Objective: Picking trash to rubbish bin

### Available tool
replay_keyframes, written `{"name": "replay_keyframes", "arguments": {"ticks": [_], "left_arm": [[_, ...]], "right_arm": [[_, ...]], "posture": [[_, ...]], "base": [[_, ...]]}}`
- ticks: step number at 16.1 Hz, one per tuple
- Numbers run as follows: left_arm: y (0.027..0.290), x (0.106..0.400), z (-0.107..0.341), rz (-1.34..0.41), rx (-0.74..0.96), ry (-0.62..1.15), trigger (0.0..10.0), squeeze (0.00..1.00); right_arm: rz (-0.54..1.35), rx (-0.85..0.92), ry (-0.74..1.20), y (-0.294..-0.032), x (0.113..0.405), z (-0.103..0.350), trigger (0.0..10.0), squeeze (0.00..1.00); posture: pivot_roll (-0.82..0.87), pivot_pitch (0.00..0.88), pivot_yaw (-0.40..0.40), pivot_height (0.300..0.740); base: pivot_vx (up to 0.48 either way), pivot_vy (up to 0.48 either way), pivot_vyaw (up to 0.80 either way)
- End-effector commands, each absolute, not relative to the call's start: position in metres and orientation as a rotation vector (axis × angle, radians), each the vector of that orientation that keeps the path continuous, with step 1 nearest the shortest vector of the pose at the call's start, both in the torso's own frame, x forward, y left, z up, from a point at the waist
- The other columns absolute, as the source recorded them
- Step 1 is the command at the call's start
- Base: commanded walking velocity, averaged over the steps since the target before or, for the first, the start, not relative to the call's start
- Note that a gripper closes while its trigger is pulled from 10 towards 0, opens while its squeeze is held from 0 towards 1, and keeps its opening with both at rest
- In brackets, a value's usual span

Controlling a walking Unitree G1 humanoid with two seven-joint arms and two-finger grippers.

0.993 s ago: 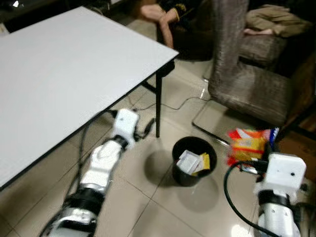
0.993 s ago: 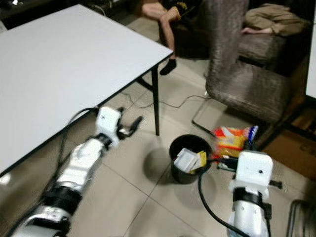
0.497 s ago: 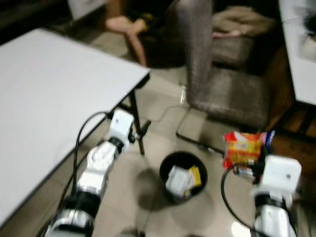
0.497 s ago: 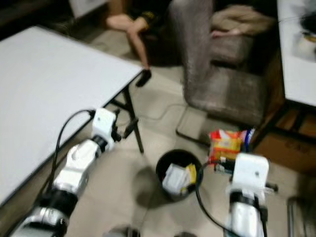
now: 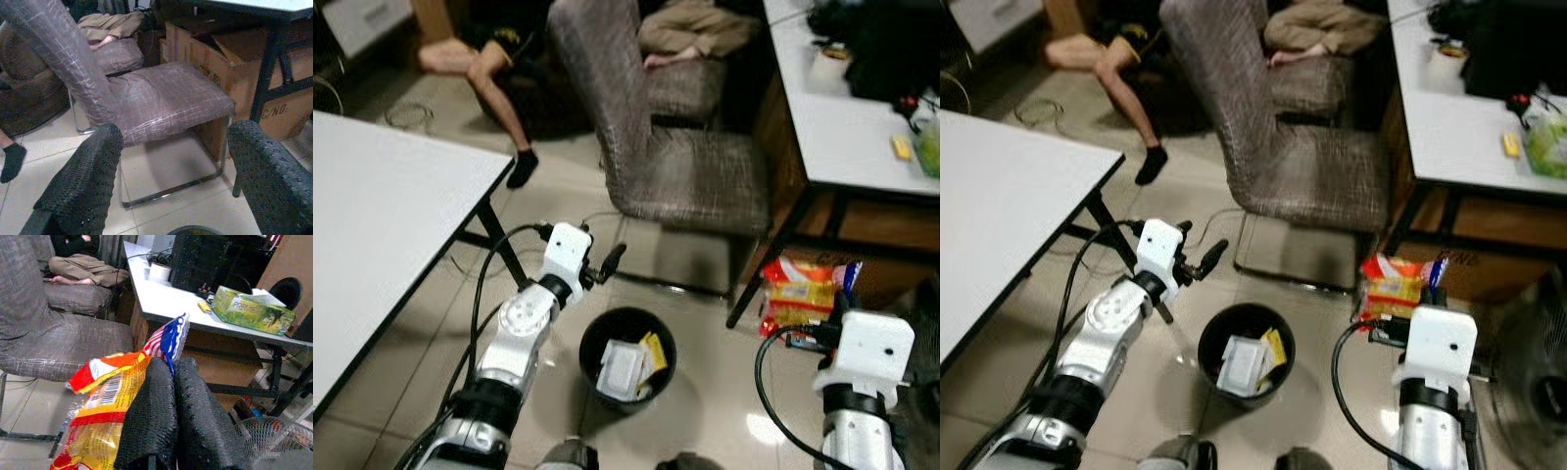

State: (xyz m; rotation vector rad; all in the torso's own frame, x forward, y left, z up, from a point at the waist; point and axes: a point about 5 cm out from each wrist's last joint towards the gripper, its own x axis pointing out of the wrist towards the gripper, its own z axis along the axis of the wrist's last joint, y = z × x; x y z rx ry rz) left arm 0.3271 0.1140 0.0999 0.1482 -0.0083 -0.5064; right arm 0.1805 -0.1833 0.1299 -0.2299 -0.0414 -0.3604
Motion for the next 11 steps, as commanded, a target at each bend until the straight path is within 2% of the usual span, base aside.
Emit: {"name": "replay_keyframes", "arguments": {"ticks": [1,11], "left_arm": [[0.115,0.327,0.100,-0.509,0.149,-0.002,10.0,0.00],[0.125,0.326,0.095,-0.503,0.203,0.036,10.0,0.00]], "right_arm": [[-0.350,-0.233,-0.044,-0.182,0.181,0.130,10.0,0.00],[-0.332,-0.225,-0.025,-0.179,0.187,0.123,10.0,0.00]], "posture": [[0.07,0.137,0.018,0.740],[0.08,0.203,0.048,0.740]], "base": [[0.000,0.000,0.00],[0.000,0.000,0.00]]}}
